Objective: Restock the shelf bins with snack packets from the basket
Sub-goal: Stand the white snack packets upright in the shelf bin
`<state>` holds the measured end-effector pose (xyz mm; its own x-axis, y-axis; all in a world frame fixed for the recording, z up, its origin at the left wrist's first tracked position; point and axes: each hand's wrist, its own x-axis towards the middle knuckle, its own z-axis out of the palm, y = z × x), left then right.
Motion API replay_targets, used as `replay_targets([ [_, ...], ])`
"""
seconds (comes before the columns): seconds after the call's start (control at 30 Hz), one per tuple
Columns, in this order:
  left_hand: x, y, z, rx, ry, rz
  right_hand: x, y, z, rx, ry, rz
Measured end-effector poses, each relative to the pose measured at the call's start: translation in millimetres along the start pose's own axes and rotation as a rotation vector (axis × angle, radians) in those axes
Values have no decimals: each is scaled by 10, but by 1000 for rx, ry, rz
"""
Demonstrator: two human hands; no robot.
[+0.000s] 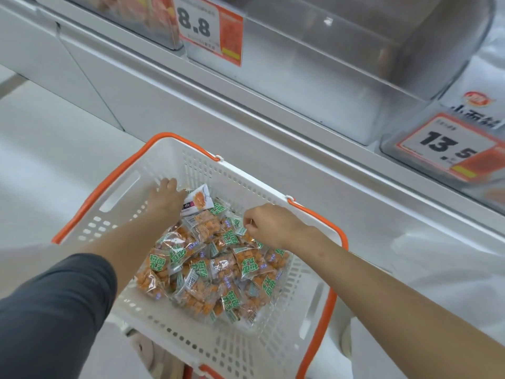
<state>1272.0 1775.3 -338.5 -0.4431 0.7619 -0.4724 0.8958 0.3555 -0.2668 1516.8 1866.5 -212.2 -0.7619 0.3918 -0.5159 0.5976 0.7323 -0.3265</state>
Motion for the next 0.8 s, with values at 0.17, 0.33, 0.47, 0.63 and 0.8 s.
replay_targets([
  [0.17,-73,149,-304,-171,-119,68,-101,97,-125,12,22,18],
  [0.33,-296,277,-1072,-254,-58,212,-241,294,-362,68,127,55],
  [0.47,-689,514,-1774,-255,13,351,-475,453,-577,89,247,47],
  [0.63,-1311,695,-2294,-251,55,636,-828,485,-783,165,191,-30],
  [0.8,-1548,794,-2578,-511,174,666,-1157,549,-806,299,71,47],
])
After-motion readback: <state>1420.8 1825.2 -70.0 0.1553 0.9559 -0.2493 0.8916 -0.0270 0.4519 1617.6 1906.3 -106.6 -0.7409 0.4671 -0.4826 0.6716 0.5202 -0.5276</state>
